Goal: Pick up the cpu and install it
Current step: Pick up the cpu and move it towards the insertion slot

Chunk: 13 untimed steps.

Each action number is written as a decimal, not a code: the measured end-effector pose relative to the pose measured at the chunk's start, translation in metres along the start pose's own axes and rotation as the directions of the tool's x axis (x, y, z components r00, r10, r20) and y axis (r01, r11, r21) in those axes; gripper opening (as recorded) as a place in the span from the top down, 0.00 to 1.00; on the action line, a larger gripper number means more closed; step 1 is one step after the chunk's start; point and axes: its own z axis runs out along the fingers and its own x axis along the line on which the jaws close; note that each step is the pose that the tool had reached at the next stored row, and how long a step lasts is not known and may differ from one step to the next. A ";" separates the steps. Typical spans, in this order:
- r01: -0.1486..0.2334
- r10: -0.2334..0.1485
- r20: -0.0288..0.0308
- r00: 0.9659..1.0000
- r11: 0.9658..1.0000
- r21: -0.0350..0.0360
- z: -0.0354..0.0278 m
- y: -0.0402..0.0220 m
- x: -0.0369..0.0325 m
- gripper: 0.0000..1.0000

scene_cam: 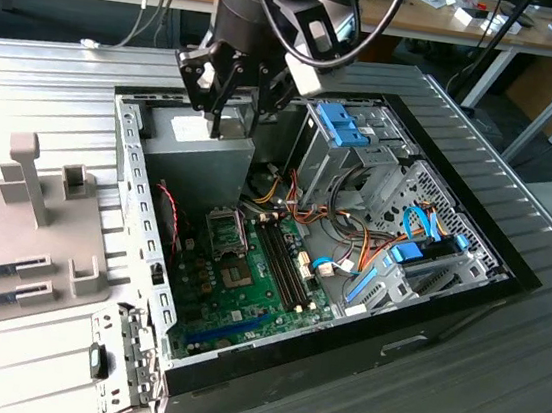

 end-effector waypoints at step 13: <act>0.000 0.000 0.000 1.000 1.000 0.000 0.0013 -0.0066 -0.0080 0.53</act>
